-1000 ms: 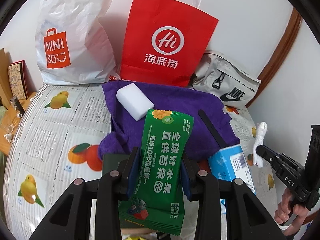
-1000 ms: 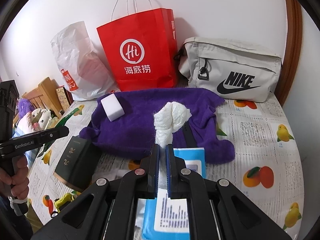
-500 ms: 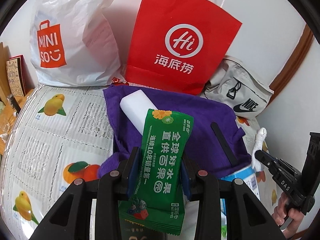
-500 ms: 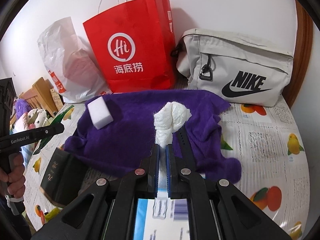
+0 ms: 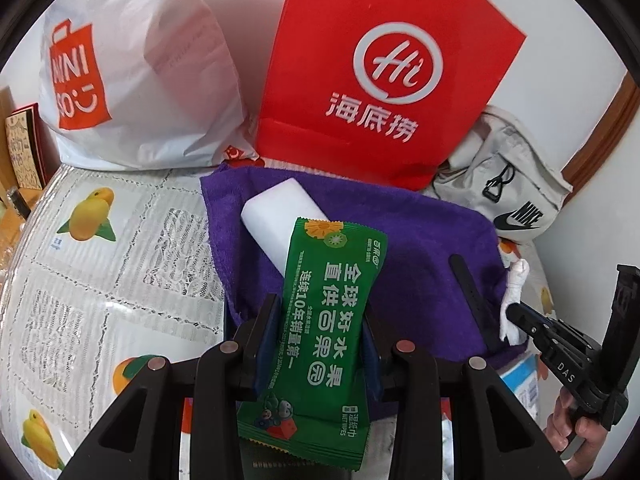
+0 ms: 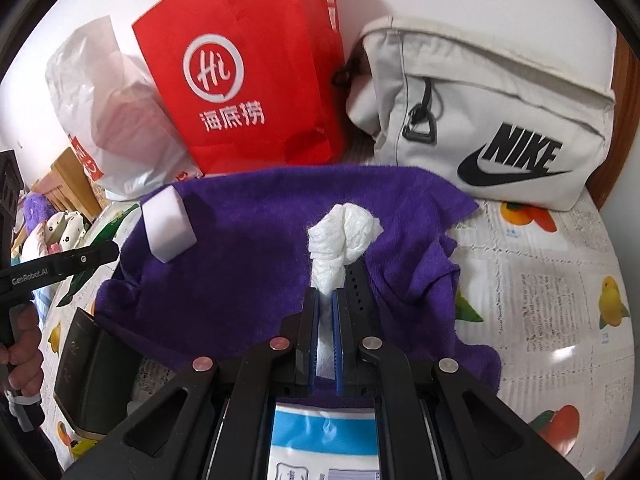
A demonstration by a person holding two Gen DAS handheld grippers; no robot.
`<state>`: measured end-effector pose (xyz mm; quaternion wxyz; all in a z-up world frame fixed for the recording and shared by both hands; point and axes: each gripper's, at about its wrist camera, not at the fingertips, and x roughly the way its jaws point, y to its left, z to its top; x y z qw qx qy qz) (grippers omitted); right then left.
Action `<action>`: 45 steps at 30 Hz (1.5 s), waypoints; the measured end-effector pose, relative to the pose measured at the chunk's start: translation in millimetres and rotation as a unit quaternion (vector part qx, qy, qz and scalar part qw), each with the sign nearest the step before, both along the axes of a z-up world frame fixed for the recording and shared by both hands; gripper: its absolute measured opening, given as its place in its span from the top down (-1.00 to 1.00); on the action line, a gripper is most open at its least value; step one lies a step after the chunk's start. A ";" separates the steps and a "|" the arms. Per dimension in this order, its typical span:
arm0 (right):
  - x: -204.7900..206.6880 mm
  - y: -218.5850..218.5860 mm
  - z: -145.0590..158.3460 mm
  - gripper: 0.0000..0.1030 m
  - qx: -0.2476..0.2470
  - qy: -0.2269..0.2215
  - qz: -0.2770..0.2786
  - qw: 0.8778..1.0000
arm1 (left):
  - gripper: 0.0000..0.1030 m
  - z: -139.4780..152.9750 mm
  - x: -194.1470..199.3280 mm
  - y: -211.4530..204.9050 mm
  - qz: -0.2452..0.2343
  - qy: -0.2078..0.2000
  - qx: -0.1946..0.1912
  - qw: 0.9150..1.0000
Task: Organize soft objects
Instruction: 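Carry the tissue with the right tool while the left tool carries the green packet toward the towel, then open the right tool to drop the tissue on the towel while the left tool releases the green packet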
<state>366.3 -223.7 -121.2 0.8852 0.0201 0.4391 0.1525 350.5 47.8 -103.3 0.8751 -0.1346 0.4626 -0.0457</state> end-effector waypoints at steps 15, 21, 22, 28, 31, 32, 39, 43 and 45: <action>20.6 -1.6 -23.4 0.84 -0.005 0.046 -0.004 0.999 | 0.29 -26.2 19.8 -2.0 -0.001 0.035 0.001 0.999; 23.3 -0.2 -27.8 0.81 -0.009 0.057 -0.004 0.998 | 0.28 -27.0 20.1 -4.6 -0.011 0.035 0.004 0.999; 23.7 -0.5 -28.4 0.78 -0.007 0.059 -0.003 0.998 | 0.25 -26.9 19.9 -4.8 -0.011 0.034 0.006 0.999; 18.7 -3.4 -20.6 0.06 -0.001 0.040 -0.012 0.999 | -0.17 -21.9 16.4 -3.7 -0.001 0.030 0.018 0.999; 11.4 -3.0 -12.6 0.05 -0.003 0.030 -0.011 0.999 | -0.20 -15.8 12.4 -0.7 0.002 0.028 0.017 0.999; 8.2 -2.9 -9.8 0.05 -0.002 0.029 -0.010 1.000 | -0.20 -13.6 10.7 0.1 0.002 0.026 0.016 1.000; -21.8 0.2 11.6 0.05 0.011 0.009 -0.005 1.000 | -0.20 8.7 -14.7 8.9 0.014 0.005 0.008 1.000; -47.8 5.6 21.7 0.05 0.021 0.003 0.004 1.000 | -0.20 19.8 -36.7 14.0 0.021 -0.008 0.012 1.000; -59.4 8.8 24.0 0.05 0.020 0.004 0.011 1.000 | -0.20 24.8 -51.0 15.1 0.021 -0.015 0.012 1.000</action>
